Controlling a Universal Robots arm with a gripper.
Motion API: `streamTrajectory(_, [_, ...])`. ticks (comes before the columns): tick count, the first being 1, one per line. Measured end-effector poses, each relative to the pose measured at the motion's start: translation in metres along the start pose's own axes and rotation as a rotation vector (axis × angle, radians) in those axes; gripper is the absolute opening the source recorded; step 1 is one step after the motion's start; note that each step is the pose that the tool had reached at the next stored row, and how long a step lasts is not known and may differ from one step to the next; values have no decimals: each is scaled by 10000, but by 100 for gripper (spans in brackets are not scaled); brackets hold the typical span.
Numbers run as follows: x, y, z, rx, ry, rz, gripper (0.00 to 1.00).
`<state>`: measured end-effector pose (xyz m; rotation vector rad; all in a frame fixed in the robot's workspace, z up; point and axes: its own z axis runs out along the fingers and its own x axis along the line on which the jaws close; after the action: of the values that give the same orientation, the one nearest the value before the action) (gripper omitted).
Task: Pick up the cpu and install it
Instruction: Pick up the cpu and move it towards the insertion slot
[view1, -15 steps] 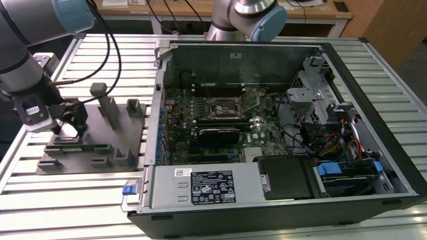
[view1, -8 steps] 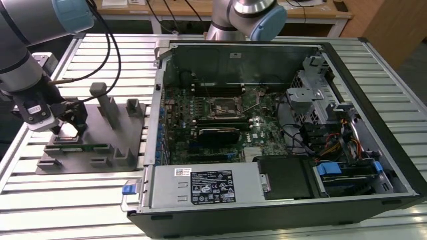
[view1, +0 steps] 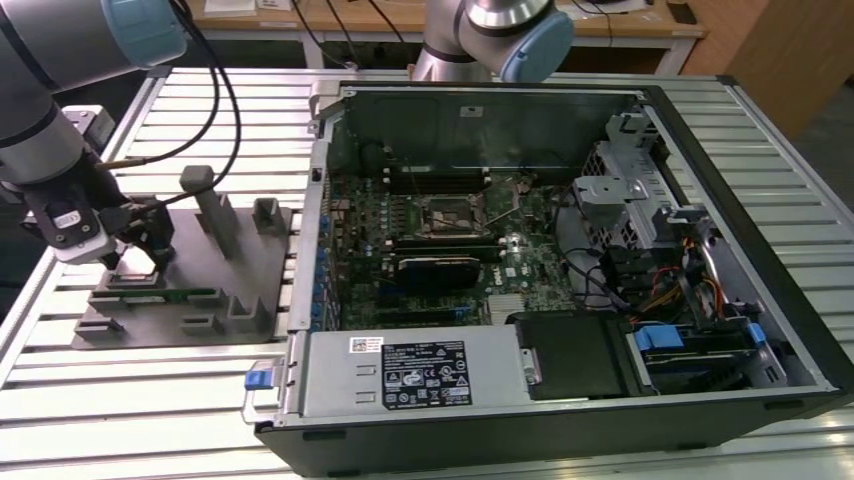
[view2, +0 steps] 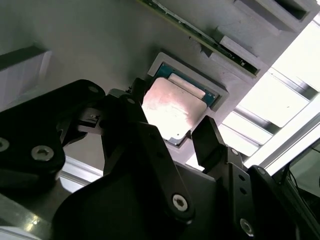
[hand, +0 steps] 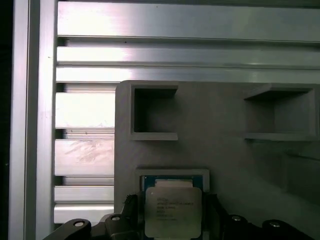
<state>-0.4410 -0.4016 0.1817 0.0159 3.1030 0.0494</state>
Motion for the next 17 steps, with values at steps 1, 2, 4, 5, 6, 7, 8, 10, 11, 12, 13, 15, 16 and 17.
streamTrajectory(1, [0, 0, 0, 0, 0, 0, 65])
streamTrajectory(2, [0, 0, 0, 0, 0, 0, 65])
streamTrajectory(4, [1, 0, 0, 0, 1, 0, 65])
streamTrajectory(5, [1, 0, 0, 0, 0, 0, 65])
streamTrajectory(6, [1, 0, 0, 0, 0, 0, 65])
streamTrajectory(7, [1, 0, 0, 0, 0, 0, 65])
streamTrajectory(8, [1, 0, 0, 0, 0, 0, 64])
streamTrajectory(10, [2, 0, 0, 0, 1, 0, 57])
streamTrajectory(11, [2, 0, 0, 0, 1, 0, 54])
streamTrajectory(12, [2, 0, 0, 0, 0, 0, 54])
streamTrajectory(13, [2, 0, 0, 0, 0, 0, 54])
streamTrajectory(15, [3, 0, 0, 0, 0, 0, 54])
streamTrajectory(16, [3, 0, 0, 0, 0, 0, 54])
streamTrajectory(17, [3, 0, 0, 0, 0, 0, 54])
